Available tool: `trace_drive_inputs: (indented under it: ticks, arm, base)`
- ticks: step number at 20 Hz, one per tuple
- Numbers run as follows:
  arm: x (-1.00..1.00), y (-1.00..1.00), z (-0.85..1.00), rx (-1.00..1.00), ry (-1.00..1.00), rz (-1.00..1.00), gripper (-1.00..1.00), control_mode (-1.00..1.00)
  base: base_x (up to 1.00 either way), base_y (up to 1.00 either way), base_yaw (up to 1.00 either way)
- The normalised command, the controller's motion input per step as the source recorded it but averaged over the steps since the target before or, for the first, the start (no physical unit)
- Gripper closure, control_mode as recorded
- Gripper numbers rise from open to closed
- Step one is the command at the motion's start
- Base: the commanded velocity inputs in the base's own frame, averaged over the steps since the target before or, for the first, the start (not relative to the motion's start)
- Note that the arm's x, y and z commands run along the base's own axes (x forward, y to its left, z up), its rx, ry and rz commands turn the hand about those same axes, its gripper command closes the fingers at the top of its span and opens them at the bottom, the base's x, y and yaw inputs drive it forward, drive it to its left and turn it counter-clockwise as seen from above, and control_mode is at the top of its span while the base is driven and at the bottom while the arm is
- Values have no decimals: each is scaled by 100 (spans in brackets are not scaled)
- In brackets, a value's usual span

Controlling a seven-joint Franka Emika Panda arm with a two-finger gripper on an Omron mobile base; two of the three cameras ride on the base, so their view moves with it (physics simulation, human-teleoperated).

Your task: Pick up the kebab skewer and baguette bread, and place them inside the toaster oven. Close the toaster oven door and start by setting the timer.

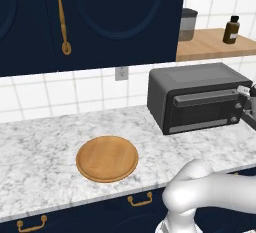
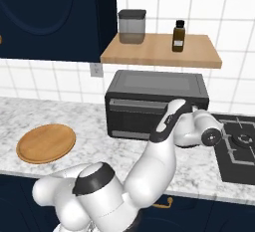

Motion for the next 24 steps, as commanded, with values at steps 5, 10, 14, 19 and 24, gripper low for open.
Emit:
trace_drive_inputs:
  ticks: [5, 10, 14, 19, 24]
  arm:
    - [4, 5, 0, 0, 0, 0, -100, -100]
    - [0, 7, 0, 0, 0, 0, -100, -100]
    - [0, 0, 0, 0, 0, 0, -100, -100]
    - [0, 0, 0, 0, 0, 0, 100, -100]
    - [0, 0, 0, 0, 0, 0, 100, -100]
  base:
    - [0, 0, 0]
    - [0, 0, 0]
    - [0, 0, 0]
    - [0, 0, 0]
    - [0, 0, 0]
